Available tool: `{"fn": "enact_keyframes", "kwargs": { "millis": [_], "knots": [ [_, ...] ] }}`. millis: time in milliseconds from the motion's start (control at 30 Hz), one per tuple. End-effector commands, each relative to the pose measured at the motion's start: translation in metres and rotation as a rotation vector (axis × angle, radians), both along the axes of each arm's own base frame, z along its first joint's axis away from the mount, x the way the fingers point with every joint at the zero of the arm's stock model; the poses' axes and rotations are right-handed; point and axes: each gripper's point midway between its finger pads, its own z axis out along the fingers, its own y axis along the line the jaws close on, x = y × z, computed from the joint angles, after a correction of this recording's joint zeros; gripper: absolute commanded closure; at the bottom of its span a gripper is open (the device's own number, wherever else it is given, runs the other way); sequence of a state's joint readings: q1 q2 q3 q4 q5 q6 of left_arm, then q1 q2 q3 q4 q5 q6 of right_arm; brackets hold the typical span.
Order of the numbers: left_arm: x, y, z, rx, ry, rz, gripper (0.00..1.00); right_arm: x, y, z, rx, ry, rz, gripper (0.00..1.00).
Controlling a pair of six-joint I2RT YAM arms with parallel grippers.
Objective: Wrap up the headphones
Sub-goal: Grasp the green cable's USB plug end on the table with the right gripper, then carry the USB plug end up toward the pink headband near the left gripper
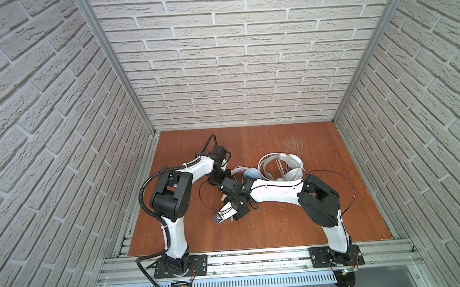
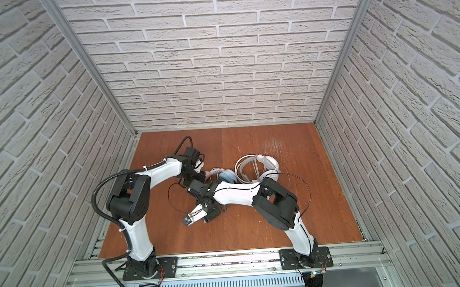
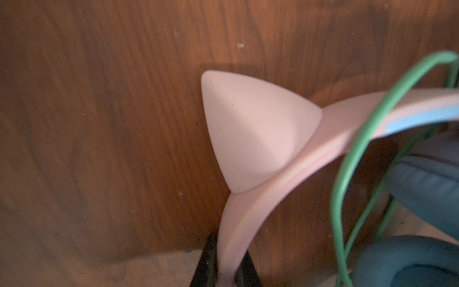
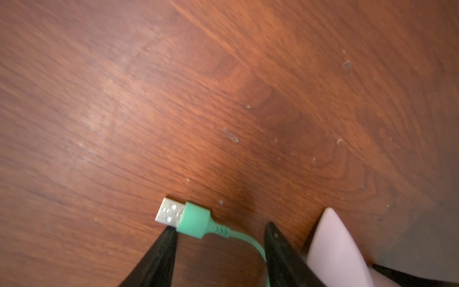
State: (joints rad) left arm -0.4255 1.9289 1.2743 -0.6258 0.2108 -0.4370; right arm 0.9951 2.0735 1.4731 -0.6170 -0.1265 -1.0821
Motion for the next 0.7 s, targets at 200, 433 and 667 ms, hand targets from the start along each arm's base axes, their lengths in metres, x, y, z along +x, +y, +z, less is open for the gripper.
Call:
{"fn": "enact_keyframes", "kwargs": {
  "millis": [200, 433, 667],
  "knots": [
    [-0.016, 0.014, -0.012, 0.052, 0.089, -0.006, 0.92, -0.033, -0.026, -0.050, -0.203, 0.155, 0.043, 0.67],
    [-0.017, 0.017, -0.010, 0.052, 0.093, 0.005, 0.92, -0.032, -0.016, -0.046, -0.130, 0.146, 0.004, 0.87],
    [-0.020, 0.018, -0.009, 0.050, 0.094, 0.008, 0.92, -0.022, -0.001, -0.015, 0.028, 0.145, -0.081, 0.94]
  ]
}}
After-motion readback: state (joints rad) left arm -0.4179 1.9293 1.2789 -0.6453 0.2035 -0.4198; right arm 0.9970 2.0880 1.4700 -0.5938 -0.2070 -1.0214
